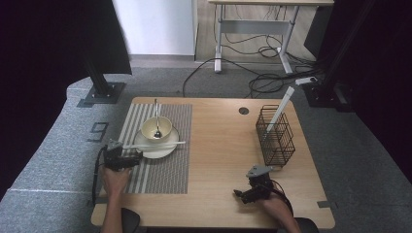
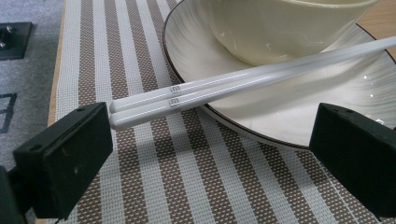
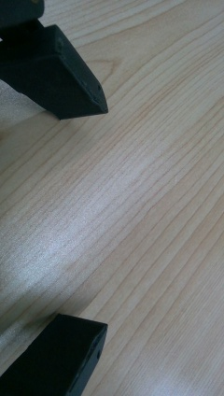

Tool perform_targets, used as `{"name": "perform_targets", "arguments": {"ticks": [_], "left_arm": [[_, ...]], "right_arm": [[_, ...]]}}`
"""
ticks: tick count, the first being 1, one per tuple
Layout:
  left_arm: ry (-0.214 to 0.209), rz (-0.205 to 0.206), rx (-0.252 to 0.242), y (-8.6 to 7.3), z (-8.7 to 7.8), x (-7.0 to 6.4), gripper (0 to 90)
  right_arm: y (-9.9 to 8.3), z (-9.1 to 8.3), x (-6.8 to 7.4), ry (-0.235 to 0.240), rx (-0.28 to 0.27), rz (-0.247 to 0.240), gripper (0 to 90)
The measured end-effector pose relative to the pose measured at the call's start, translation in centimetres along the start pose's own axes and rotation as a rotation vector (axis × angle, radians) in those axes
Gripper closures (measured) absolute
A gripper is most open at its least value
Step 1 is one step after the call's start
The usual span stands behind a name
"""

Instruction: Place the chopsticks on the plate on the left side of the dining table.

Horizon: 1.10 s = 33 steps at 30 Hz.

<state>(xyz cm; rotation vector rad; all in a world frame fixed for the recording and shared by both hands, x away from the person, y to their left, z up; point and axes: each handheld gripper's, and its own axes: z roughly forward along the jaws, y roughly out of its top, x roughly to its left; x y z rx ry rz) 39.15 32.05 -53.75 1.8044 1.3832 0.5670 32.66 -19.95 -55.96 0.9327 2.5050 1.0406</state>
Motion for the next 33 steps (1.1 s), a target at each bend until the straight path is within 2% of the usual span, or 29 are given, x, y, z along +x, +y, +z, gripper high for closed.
{"name": "perform_targets", "arguments": {"ticks": [12,20,24,27,33], "left_arm": [[-0.003,-0.001,0.001,0.0,0.1,0.0,0.0],[-0.001,0.006,-0.013,0.1,-0.7,-0.5,0.0],[-0.009,0.039,-0.018,0.4,-1.0,-1.2,0.0],[-0.012,0.068,-0.004,0.5,-1.1,-1.7,0.0],[-0.039,0.091,0.020,0.4,-0.7,-2.3,0.0]], "right_arm": [[0.0,0.0,0.0,0.000,0.000,0.000,0.0],[0.0,0.0,0.0,0.000,0.000,0.000,0.0],[0.0,0.0,0.0,0.000,0.000,0.000,0.0],[0.0,0.0,0.0,0.000,0.000,0.000,0.0],[0.0,0.0,0.0,0.000,0.000,0.000,0.0]]}}
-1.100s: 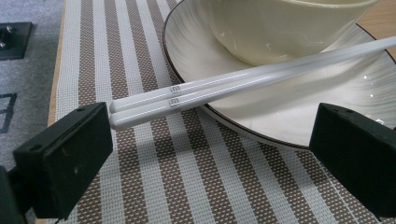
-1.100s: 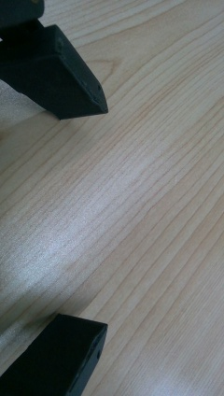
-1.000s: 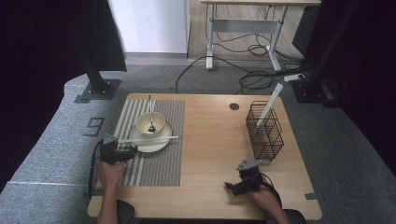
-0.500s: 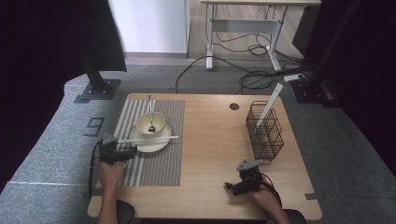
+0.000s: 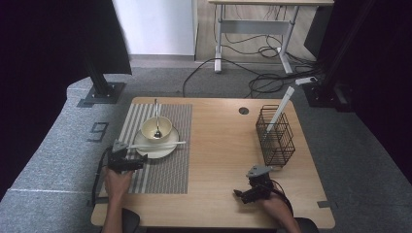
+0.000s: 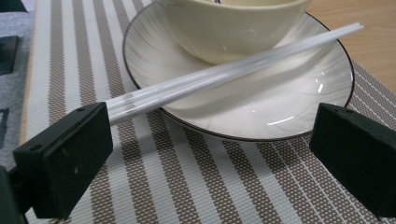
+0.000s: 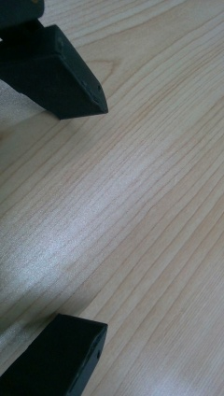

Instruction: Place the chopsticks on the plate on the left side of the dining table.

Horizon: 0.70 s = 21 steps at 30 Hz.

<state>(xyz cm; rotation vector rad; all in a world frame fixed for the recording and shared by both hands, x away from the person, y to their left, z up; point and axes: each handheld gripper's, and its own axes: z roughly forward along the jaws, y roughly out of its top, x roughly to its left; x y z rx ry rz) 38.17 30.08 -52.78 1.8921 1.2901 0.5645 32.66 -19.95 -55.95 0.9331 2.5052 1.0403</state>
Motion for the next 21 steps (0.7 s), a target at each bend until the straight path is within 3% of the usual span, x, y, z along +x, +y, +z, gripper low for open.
{"name": "perform_targets", "arguments": {"ticks": [7,21], "left_arm": [[0.000,0.018,0.024,0.0,0.7,0.1,0.0],[0.000,0.012,0.039,0.0,1.4,0.8,0.0]], "right_arm": [[0.0,0.0,0.0,0.000,0.000,0.001,0.0],[0.0,0.0,0.0,0.000,0.000,0.001,0.0]]}}
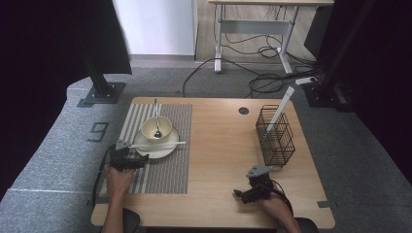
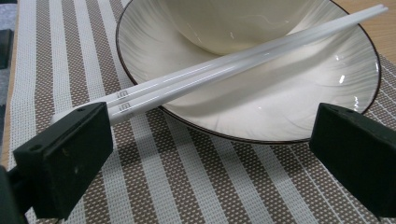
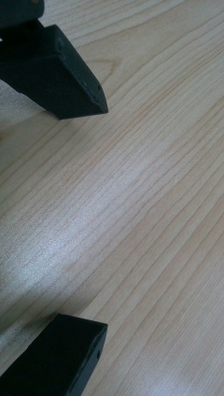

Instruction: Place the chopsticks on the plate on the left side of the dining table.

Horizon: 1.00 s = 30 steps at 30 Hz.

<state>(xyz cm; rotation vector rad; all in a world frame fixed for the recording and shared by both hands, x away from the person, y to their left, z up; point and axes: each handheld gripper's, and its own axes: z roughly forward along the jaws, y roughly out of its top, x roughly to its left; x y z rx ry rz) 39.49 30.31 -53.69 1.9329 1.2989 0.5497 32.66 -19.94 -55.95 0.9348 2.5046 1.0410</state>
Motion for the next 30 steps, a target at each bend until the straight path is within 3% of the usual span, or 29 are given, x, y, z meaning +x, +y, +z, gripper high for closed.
{"name": "perform_targets", "arguments": {"ticks": [9,12,16,20,24,29,30], "left_arm": [[-0.024,0.003,-0.027,0.2,-1.0,-0.7,0.0],[-0.053,0.025,-0.041,0.4,-1.8,-1.9,0.0],[-0.106,0.092,-0.027,0.4,-2.4,-4.1,0.0],[-0.157,0.190,0.025,0.2,-1.8,-6.8,0.0],[-0.242,0.240,0.081,-0.3,-0.4,-8.9,0.0],[-0.258,0.313,0.181,-1.0,1.6,-10.3,0.0],[-0.265,0.315,0.180,-1.2,1.8,-10.4,0.0]], "right_arm": [[0.0,0.0,0.0,0.000,0.000,0.000,0.0],[0.0,0.0,0.0,0.000,0.000,0.000,0.0],[0.0,0.0,0.0,0.000,0.000,0.000,0.0],[0.0,0.0,0.0,0.000,0.000,0.000,0.0],[0.0,0.0,0.0,0.000,0.000,0.000,0.0],[0.0,0.0,0.0,0.000,0.000,0.000,0.0],[0.0,0.0,0.0,0.000,0.000,0.000,0.0]]}}
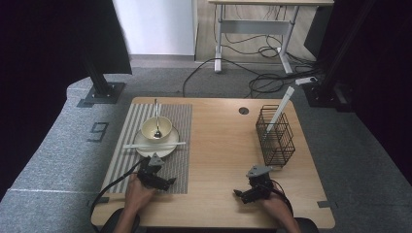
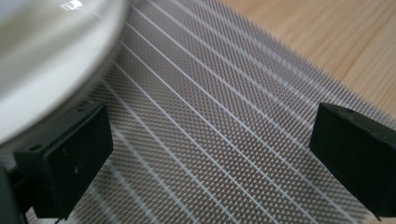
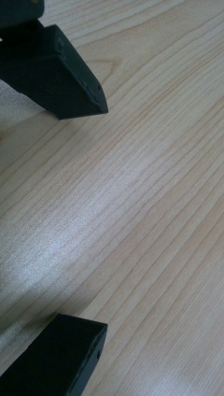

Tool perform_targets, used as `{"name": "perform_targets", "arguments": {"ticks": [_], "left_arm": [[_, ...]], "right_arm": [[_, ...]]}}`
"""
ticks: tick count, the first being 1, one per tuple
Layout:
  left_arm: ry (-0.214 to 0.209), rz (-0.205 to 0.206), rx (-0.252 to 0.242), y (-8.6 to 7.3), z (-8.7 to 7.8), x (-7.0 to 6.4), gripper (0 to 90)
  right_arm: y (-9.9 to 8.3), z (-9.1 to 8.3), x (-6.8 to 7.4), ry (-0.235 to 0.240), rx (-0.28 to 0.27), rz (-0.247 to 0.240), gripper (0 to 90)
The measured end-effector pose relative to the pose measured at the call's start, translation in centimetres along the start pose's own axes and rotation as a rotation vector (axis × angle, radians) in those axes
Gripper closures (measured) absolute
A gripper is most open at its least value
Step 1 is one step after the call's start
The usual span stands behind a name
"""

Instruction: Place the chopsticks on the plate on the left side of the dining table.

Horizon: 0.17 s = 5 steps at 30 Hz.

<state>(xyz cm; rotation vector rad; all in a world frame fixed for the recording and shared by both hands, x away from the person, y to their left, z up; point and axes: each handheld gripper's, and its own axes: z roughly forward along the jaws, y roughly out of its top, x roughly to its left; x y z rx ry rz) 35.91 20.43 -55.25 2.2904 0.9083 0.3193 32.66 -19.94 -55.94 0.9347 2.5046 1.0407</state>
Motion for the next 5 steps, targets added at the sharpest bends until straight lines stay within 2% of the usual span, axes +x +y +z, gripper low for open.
{"name": "perform_targets", "arguments": {"ticks": [5], "left_arm": [[-0.001,0.000,-0.016,0.00,0.21,-0.03,0.0]], "right_arm": [[-0.02,0.00,0.00,0.000,0.000,0.000,0.0]]}}
